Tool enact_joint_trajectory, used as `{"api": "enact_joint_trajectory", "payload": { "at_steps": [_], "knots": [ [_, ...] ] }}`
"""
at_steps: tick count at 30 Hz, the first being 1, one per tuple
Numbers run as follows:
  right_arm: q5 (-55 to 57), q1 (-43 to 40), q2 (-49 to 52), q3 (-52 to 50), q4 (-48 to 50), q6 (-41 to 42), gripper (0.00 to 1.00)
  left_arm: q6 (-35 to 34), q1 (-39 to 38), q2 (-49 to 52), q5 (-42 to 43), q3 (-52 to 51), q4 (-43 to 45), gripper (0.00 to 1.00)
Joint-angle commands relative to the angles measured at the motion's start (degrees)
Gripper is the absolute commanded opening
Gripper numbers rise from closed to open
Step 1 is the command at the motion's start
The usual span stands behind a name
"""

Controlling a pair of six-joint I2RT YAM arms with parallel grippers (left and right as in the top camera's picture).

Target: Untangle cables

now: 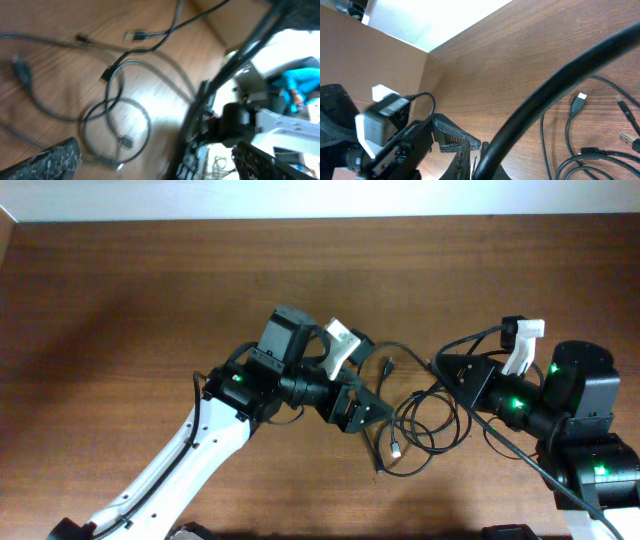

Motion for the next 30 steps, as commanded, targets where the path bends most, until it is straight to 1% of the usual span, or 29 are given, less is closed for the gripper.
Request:
{"api": "enact_joint_trajectory", "payload": {
  "at_steps": [1, 3, 6, 11, 16, 19, 21, 23, 24, 26, 28, 29, 30],
  "knots": [
    [-0.3, 0.3, -0.1, -0.1, 0.6, -0.6, 0.04, 3.8, 0.0, -1.3, -10.5, 0.9, -4.5, 0.99],
    [-0.3, 0.3, -0.1, -0.1, 1.4, -0.6, 0.04, 3.5, 0.0, -1.3, -13.6, 0.9, -6.8, 0.99],
    [-0.2, 0.3, -0.1, -0.1, 2.2, -0.6, 0.04, 3.2, 0.0, -1.3, -14.5, 0.9, -7.1, 0.99],
    [3.8, 0.3, -0.1, -0.1, 2.6, -0.6, 0.04, -1.3, 0.0, -1.6, -20.7, 0.9, -7.2, 0.99],
    [4.2, 0.3, 0.0, -0.1, 7.3, 1.2, 0.04, -6.5, 0.0, -4.2, -27.3, 0.9, -7.2, 0.99],
    [4.2, 0.3, 1.9, -0.1, 8.3, 1.2, 0.05, -8.0, 0.0, -7.3, -30.6, 0.9, -7.1, 0.99],
    [4.1, 0.3, 4.1, -0.1, 7.5, 1.2, 0.10, -8.0, 0.0, -8.6, -31.1, 0.9, -7.1, 0.99],
    [3.0, 0.3, 6.7, -0.1, 6.7, 1.1, 0.12, -8.0, 0.0, -9.4, -31.3, 0.9, -7.4, 0.99],
    [2.1, 0.3, 7.7, -0.1, 6.7, 1.1, 0.16, -8.0, 0.0, -9.5, -31.3, 0.9, -7.5, 0.99],
    [1.1, 0.3, 9.7, -0.1, 6.7, 1.1, 0.33, -8.0, 0.0, -9.6, -31.7, 0.9, -8.3, 0.99],
    [1.1, 0.3, 11.2, -0.1, 6.4, 1.1, 0.64, -8.0, 0.0, -9.6, -32.6, 0.9, -9.2, 0.99],
    [1.1, 0.3, 11.6, -0.1, 6.3, 1.1, 0.77, -8.0, 0.0, -9.6, -32.8, 0.9, -9.6, 0.99],
    [1.1, 0.3, 12.0, -0.1, 6.0, 1.1, 0.79, -8.0, 0.0, -9.6, -32.7, 0.9, -9.7, 0.99]
  ]
}}
